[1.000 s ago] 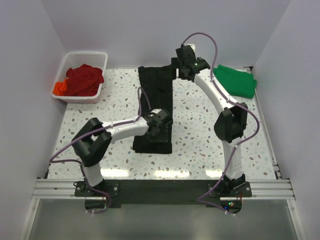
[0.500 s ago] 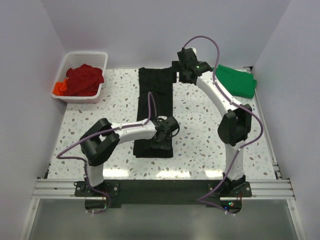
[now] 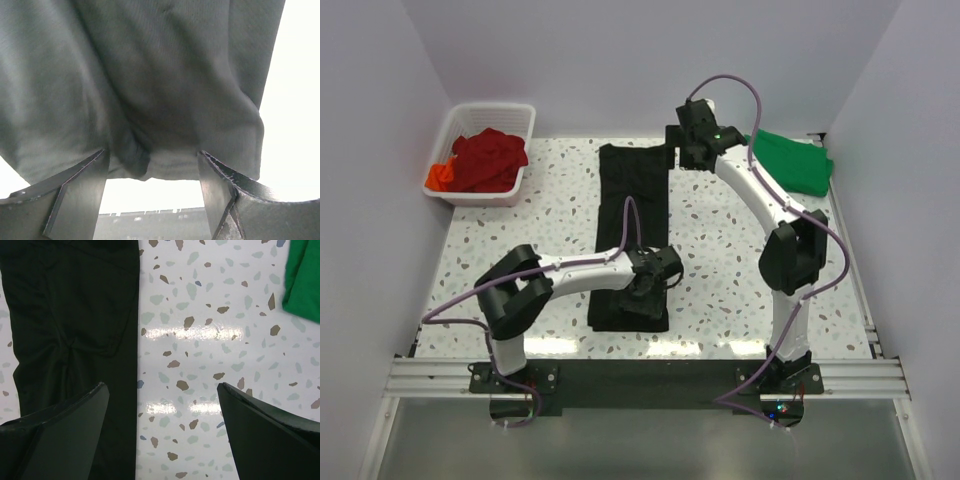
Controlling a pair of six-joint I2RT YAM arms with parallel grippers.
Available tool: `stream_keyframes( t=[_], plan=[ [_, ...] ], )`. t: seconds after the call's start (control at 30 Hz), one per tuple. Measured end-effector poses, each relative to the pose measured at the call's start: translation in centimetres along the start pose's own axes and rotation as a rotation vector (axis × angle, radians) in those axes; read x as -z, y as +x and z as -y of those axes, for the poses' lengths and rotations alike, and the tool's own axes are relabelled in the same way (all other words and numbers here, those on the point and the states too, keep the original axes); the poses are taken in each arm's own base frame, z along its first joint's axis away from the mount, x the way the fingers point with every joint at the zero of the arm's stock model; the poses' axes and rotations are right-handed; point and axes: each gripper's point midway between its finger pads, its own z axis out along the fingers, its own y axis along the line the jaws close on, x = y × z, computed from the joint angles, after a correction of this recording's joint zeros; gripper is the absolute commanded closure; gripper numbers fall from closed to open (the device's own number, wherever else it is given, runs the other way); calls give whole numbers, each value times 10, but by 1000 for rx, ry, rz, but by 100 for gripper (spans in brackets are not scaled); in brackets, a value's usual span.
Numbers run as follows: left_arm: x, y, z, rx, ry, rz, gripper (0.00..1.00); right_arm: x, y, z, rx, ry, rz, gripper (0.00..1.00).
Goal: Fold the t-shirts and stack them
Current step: Fold the tshirt
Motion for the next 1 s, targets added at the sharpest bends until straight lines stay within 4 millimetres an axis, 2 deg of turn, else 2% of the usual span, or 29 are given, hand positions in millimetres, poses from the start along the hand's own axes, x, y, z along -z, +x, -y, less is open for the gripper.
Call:
stream_keyframes(
  t=[0.13, 0.33, 0.4, 0.47, 0.57, 0.6, 0.67, 0.8, 1.0],
  plan=[
    [27, -9, -7, 29, -4, 71, 24, 2, 0, -3, -7, -16, -3, 5],
    [121, -61, -15, 196, 46, 320, 24, 14, 7, 3, -23, -14, -19, 7],
    [145, -67, -32, 260, 64, 377, 24, 31, 27, 15, -32, -10, -49, 10],
    [154, -71, -57, 327, 62, 405, 24, 48, 44, 24, -48, -20, -62, 14],
    [142, -60, -104, 403, 14, 396, 24, 82, 81, 38, -73, -50, -95, 17],
    [135, -54, -115, 409, -9, 384, 24, 92, 91, 41, -78, -60, -104, 18],
    [120, -41, -125, 393, -24, 355, 24, 106, 109, 42, -87, -94, -110, 18],
    [89, -14, -129, 345, -5, 278, 25, 128, 163, 41, -82, -162, -179, 21],
    [46, 22, -124, 341, 83, 190, 27, 144, 233, 34, -69, -257, -291, 31]
  ],
)
